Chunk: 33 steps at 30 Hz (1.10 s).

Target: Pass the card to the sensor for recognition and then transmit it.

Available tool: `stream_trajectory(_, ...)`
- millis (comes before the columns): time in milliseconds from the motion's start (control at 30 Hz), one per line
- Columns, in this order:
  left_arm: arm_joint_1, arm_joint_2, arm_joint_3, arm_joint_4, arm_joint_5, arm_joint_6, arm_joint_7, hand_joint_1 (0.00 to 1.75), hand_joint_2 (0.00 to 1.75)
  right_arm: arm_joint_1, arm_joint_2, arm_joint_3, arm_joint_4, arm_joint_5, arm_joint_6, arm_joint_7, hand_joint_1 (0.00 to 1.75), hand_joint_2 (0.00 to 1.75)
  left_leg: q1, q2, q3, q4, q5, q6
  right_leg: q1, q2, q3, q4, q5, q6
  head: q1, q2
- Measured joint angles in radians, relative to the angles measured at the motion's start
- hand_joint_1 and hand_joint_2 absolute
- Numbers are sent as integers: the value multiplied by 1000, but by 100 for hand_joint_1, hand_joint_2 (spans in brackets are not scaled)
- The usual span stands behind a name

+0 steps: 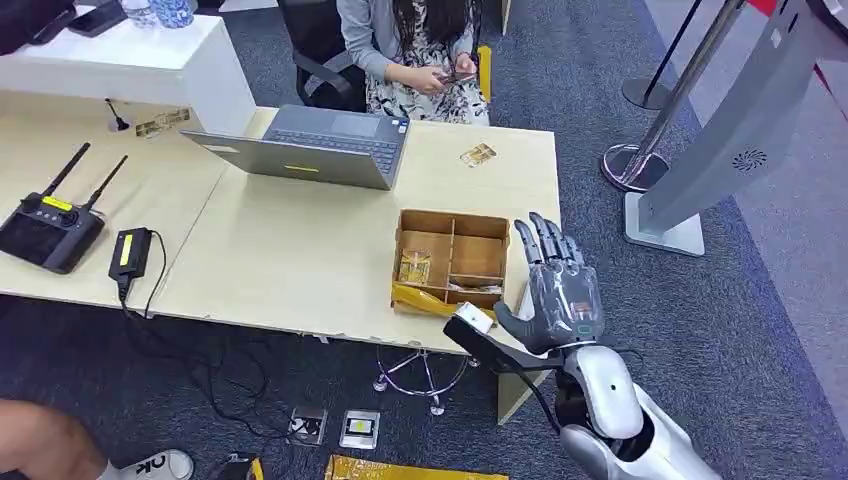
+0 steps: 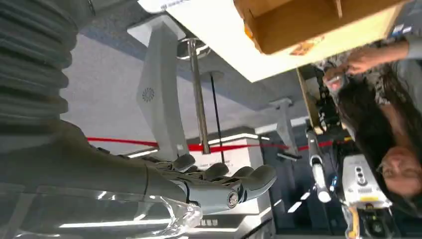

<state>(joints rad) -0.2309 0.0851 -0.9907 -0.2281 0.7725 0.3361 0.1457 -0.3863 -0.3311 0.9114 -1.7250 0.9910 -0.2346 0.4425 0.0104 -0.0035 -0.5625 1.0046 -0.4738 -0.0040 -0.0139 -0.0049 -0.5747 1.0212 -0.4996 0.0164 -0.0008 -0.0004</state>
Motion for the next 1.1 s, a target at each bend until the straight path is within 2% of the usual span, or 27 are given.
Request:
stream_trajectory(367, 8, -2, 24, 0, 63, -2, -14, 0, 0, 4, -2, 48, 14, -53, -20, 1, 0, 175, 0, 0, -1, 0, 0, 0, 0, 0, 0, 0, 0, 0, 0, 0)
stream_trajectory(600, 12, -2, 40, 0, 68, -1, -11, 0, 0, -7, 0, 68, 99, -123, -61, 3, 0, 175, 0, 0, -1, 0, 0, 0, 0, -1, 0, 0, 0, 0, 0, 0)
stream_trajectory(867, 12, -2, 42, 0, 61, -1, -8, 0, 0, -38, 31, 91, 216, -201, -85, -41, 0, 175, 0, 0, -1, 0, 0, 0, 0, 0, 0, 0, 0, 0, 0, 0)
stream_trajectory(1100, 9, -3, 42, 0, 53, -1, 3, 0, 0, -68, 59, 108, 264, -174, -90, -52, 0, 175, 0, 0, -1, 0, 0, 0, 0, 0, 0, 0, 0, 0, 0, 0)
